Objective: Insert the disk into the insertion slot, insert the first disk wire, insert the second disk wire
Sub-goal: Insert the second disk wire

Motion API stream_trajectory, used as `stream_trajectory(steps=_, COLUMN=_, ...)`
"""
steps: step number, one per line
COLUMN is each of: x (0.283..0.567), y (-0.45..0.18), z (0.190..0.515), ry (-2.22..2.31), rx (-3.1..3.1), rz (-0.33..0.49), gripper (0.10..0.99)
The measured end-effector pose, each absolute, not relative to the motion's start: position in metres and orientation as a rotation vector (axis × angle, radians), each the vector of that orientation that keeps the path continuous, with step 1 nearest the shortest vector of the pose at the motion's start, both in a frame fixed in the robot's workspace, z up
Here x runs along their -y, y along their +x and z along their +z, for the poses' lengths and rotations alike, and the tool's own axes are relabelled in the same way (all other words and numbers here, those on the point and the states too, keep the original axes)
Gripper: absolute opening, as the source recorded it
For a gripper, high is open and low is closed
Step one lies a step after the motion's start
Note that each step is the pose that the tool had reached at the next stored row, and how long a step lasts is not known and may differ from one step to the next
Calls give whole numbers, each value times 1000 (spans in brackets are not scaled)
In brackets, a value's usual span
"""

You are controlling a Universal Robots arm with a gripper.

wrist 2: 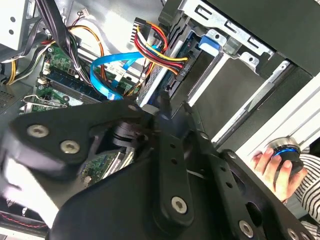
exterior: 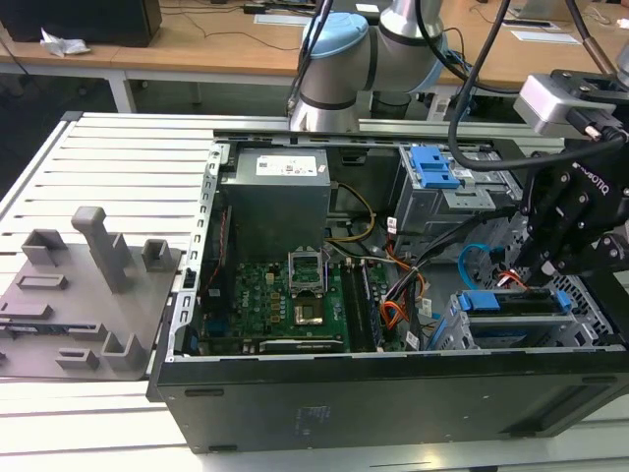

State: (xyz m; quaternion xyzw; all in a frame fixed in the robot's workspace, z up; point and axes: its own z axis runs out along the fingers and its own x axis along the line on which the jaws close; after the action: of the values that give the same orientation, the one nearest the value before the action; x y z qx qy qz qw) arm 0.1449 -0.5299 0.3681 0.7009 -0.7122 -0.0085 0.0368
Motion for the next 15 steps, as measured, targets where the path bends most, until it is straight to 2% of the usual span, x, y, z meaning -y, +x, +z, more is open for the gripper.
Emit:
stream_trajectory(steps=1, x=530, y=145, z=368, ry=2152, rx=2187, rz=-26, gripper=294)
stream_trajectory(steps=2, x=530, y=145, z=368, ry=2152, rx=2187, rz=-26, gripper=361)
stream_trajectory(steps=15, x=511, y=149, z=368, ry=2156, rx=2182, rz=-26, gripper=361)
